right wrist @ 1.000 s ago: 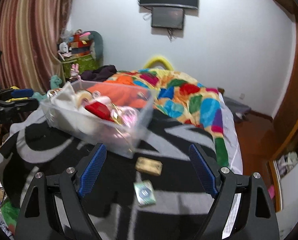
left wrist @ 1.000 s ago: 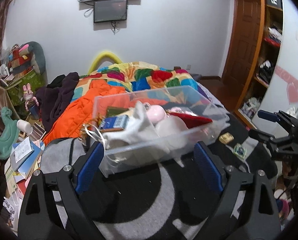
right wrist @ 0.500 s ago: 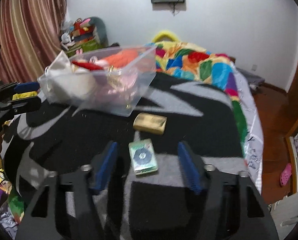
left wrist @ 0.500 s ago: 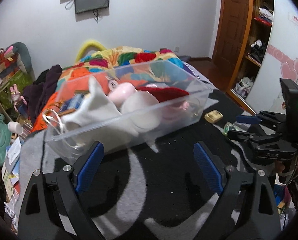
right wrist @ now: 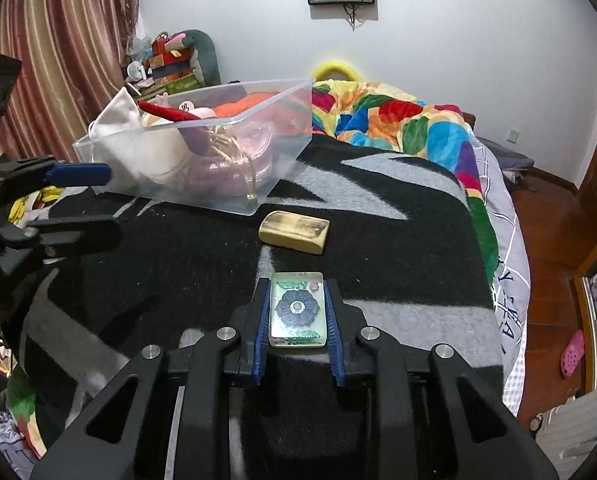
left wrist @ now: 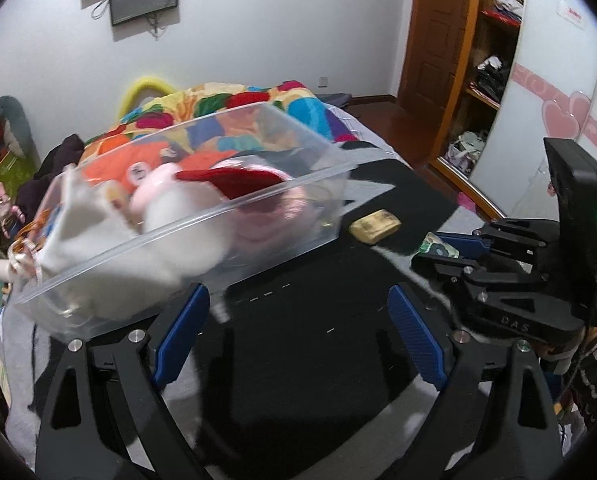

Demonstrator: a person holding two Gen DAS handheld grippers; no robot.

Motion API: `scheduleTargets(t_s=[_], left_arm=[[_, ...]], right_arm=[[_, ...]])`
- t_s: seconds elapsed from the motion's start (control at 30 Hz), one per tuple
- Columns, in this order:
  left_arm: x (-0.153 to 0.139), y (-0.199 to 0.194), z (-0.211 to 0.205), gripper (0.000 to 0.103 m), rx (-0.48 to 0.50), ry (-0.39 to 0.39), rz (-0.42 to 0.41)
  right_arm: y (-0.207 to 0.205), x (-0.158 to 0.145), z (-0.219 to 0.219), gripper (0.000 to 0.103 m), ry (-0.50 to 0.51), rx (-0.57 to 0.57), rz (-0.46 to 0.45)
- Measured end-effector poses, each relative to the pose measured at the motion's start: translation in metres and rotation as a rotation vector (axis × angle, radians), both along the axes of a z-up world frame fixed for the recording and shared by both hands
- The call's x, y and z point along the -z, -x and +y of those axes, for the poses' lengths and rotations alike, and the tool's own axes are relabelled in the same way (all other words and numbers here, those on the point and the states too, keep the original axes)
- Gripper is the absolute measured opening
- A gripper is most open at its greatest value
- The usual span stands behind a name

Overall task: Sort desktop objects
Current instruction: 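Grasp the beige soap bar with the left tool while the right tool grasps the green square tin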

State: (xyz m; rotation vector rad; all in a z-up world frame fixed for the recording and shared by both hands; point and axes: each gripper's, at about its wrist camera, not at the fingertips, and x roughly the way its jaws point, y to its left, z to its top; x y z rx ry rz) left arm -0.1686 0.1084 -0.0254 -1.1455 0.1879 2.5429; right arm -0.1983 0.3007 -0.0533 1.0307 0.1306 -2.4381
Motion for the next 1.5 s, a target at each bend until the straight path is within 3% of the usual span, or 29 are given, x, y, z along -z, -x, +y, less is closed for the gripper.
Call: scheduleTargets(t_s=[0.07, 0.17, 0.4, 0.83, 1.1, 1.27, 1.37, 1.47, 1.5], left_arm=[[0.002, 0.003, 0.009, 0.089, 0.014, 0.002, -0.008], [0.010, 0.012, 0.027, 0.074, 0.047, 0.003, -0.051], [0.030, 0.033, 0.054, 0.070, 0.078, -0.034, -0.150], [0.033, 0.045, 0.076, 0.065, 0.100, -0.045, -0.097], [0.038, 0.056, 0.086, 0.040, 0.081, -0.003, -0.067], [0.037, 0.058, 0.086, 0.041, 0.092, -0.016, -0.078], [0.038, 0.060, 0.087, 0.049, 0.095, -0.019, -0.090], [0.040, 0.060, 0.091, 0.048, 0.090, 0.010, -0.076], [0.040, 0.060, 0.093, 0.043, 0.087, 0.016, -0.069]], right_arm=[[-0.002, -0.002, 0.006, 0.022, 0.015, 0.007, 0.004], [-0.004, -0.005, 0.021, 0.022, 0.035, 0.029, 0.014], [-0.004, -0.005, 0.053, 0.022, 0.064, 0.074, 0.012], [-0.002, 0.002, 0.062, 0.022, 0.103, 0.057, 0.007], [-0.001, 0.005, 0.062, 0.022, 0.114, 0.054, -0.001], [-0.001, 0.004, 0.061, 0.022, 0.110, 0.051, 0.000], [-0.002, 0.003, 0.060, 0.022, 0.106, 0.046, 0.006], [-0.002, 0.002, 0.058, 0.022, 0.102, 0.044, 0.008], [-0.002, 0.002, 0.058, 0.022, 0.102, 0.044, 0.006]])
